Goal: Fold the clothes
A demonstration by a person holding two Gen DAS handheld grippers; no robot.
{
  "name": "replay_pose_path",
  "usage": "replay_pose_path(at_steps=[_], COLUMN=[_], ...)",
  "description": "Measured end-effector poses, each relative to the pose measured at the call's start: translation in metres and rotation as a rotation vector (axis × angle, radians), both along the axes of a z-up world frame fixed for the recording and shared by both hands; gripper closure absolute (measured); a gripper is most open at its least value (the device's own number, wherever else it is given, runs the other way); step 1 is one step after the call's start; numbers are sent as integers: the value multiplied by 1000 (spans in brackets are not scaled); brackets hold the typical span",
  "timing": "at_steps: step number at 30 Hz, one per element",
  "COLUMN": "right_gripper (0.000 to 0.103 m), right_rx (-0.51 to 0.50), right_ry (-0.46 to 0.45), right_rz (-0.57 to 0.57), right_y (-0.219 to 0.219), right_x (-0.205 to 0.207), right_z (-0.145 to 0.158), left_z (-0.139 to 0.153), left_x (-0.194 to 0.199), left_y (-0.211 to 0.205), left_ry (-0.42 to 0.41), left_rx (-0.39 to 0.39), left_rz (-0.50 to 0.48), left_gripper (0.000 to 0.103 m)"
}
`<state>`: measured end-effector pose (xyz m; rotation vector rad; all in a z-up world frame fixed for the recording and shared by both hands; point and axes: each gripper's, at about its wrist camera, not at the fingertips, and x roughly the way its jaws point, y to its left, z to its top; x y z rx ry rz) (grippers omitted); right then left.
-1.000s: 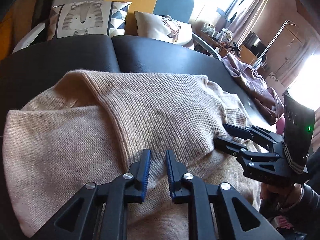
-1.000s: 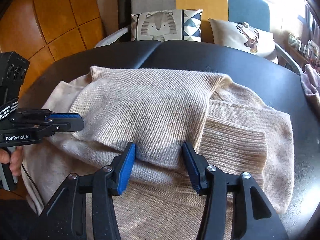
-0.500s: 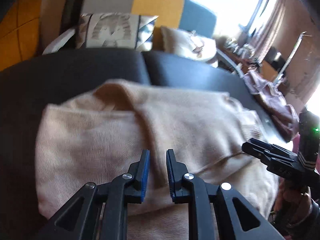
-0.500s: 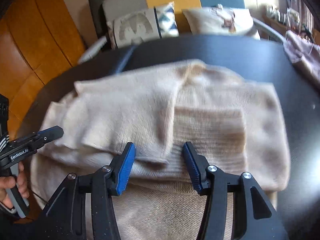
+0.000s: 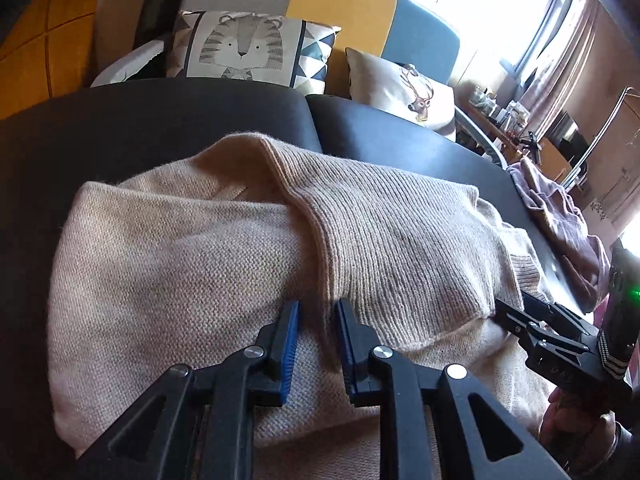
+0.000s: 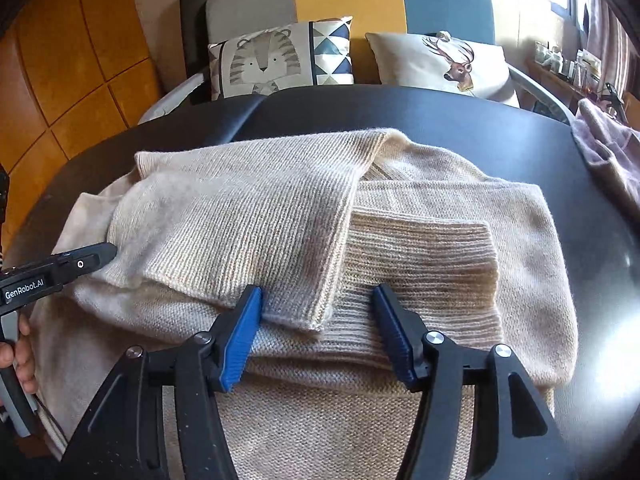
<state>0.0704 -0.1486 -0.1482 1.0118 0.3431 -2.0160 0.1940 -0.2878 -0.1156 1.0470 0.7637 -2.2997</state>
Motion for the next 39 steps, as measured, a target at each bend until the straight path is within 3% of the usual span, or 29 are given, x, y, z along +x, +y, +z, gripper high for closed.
replay_pose_path(at_steps=[8,20,34,39], right_gripper=[42,41,41,40], right_rx=[20,14,13,-11], right_ry=[-27,-6,15,-14], right_rz=[7,11,-23,-11], right_y=[-40,-93,-103,-98], right_x=[-54,-116,-121,-124], right_z=[1,-5,-10,-7], left_z=[4,4,0,7], left_x=[-49,-112,-126,-118], left_y=[-35,-94,-113,-108], left_ry=[-49,-40,15,-1], left_rx=[-70,-119,-128,-126], left_rz=[-6,-20,-43,-57], left_gripper=[83,83,83,83])
